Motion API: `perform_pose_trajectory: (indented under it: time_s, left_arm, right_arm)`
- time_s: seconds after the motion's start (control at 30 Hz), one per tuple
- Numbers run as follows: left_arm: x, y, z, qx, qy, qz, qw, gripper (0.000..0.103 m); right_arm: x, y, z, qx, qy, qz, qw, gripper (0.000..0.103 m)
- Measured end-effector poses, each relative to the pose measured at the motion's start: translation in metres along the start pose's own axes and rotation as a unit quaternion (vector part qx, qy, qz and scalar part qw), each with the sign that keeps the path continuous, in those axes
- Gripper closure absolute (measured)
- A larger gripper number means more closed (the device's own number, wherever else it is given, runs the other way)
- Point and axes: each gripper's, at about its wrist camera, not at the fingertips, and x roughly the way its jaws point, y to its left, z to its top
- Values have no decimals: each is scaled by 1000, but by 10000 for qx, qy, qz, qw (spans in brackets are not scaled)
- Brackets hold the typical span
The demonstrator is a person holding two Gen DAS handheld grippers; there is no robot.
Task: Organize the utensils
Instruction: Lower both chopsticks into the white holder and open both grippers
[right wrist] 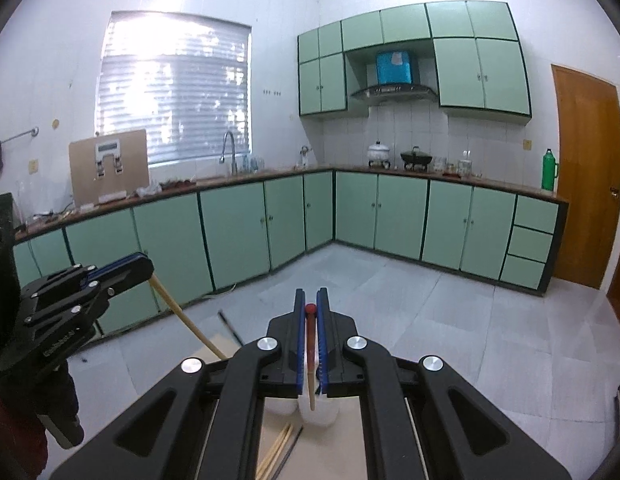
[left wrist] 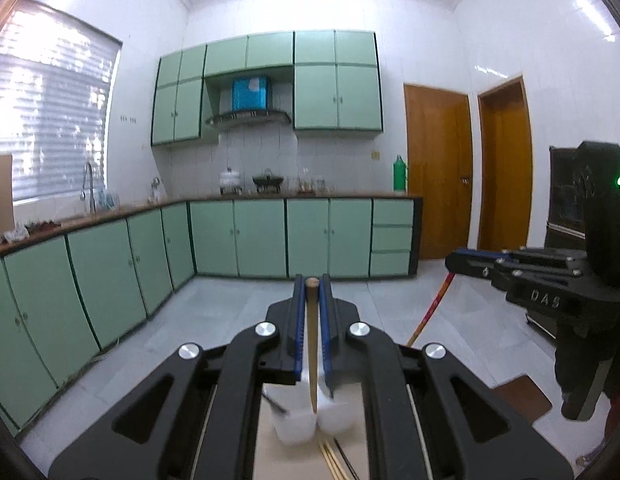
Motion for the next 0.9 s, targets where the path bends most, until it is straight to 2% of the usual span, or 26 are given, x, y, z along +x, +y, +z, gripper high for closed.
perform_pose_trajectory:
  time_s: [0.17,0.4,0.53,0.77,0.83,0.9]
  left_arm:
    - [40,4,4,-57,36,128,9999,97]
    - [99,18,-25,-304,408,264,9984,97]
    - [120,20,-40,-190,576,313,9977,97]
    - [133,30,-62,-236,978,293,9945,95]
    - [130,32,-64,-249,1020,268,9941,93]
    - [123,34,-65,-224,1004,275,9943,84]
  right_arm:
    - [37,-13,5,87,2,-142,9999,98]
    - [84,-25,-20,218,300,-216,9991,98]
    - [101,-28,-37,244,495,-235,9982,98]
    - [114,-33,-54,435,800,-155,9957,97]
    - [112,-35,-55,455,801,-181,9956,91]
    - [105,-37,-57,484,736,-252,9958,84]
